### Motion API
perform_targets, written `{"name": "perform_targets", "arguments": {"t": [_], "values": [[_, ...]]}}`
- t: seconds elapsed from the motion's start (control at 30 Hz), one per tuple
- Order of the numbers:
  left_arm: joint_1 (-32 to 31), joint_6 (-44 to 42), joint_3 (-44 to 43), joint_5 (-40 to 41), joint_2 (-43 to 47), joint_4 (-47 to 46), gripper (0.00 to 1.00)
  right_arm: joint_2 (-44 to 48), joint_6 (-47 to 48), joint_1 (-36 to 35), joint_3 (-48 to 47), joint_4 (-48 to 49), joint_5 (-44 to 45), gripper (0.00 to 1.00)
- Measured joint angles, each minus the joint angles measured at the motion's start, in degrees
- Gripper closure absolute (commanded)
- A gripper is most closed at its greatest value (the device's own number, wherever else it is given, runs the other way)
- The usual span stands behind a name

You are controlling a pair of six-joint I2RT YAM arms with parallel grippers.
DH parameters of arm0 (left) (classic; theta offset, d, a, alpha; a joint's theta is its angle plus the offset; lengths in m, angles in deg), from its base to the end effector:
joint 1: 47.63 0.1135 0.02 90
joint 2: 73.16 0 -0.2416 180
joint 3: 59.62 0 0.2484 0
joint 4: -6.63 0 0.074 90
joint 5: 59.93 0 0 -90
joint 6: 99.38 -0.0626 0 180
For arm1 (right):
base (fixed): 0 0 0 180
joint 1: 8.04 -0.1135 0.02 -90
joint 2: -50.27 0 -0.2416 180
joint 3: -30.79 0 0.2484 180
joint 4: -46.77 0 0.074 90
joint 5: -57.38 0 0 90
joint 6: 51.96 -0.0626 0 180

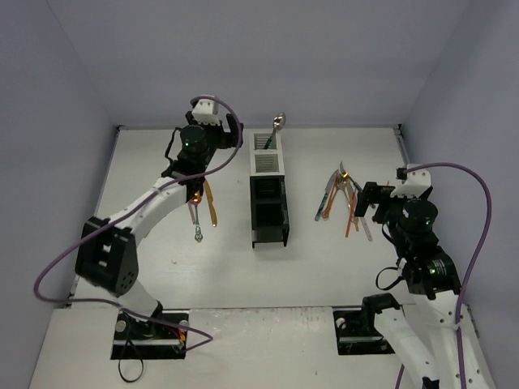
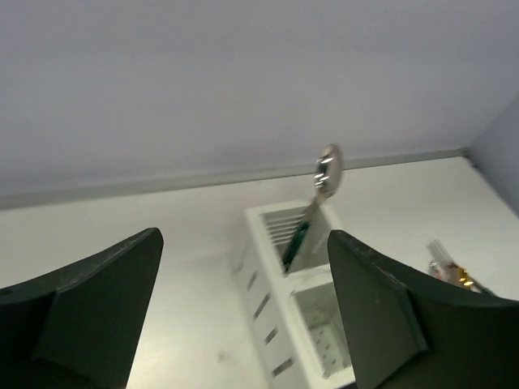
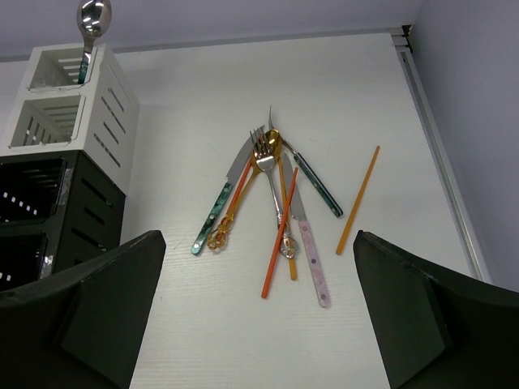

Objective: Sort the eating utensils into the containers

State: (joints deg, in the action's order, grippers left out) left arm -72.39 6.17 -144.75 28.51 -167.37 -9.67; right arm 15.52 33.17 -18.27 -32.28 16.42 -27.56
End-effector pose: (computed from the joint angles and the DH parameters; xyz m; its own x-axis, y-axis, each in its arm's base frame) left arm 0.3793 -0.1768 0.3324 -0.0089 -0.2910 -0.9567 0.4576 0.8495 -0.2627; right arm 0.1746 0.0259 0.3642 -0.0424 0.0783 -0.9960 -0.0869 0.9929 0.0817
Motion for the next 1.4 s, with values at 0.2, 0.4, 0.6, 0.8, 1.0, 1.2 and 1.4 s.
{"name": "perform_targets", "arguments": {"t": [0.2,0.4,0.6,0.8,1.0,1.2,1.4], "values": [[0.0,3.2,-4.4,13.2,8.7,30.7,0.18,1.2,-0.4,0.0,0.0,-1.2,-0.8,0.00],[0.1,8.4,-5.2,16.8,4.3,51.7,0.27,1.3,-1.1,0.0,0.0,-1.7,-1.5,0.00],[2.3,14.7,-2.7,12.9,-1.4,60.3,0.47,1.6,-1.1,0.0,0.0,-1.9,-1.6,0.00],[5.1,17.8,-2.3,10.2,-6.3,62.8,0.63,1.8,-1.1,0.0,0.0,-1.9,-1.6,0.00],[5.1,18.7,-2.4,8.6,-10.4,63.5,0.69,2.1,-1.1,0.0,0.0,-1.9,-1.6,0.00],[6.8,18.9,-2.4,7.8,-12.9,64.0,0.70,2.4,-1.1,-0.1,0.0,-2.0,-1.6,0.00],[8.6,18.9,-2.4,7.5,-13.2,64.1,0.71,2.4,-1.1,-0.1,0.0,-2.0,-1.6,0.00]]}}
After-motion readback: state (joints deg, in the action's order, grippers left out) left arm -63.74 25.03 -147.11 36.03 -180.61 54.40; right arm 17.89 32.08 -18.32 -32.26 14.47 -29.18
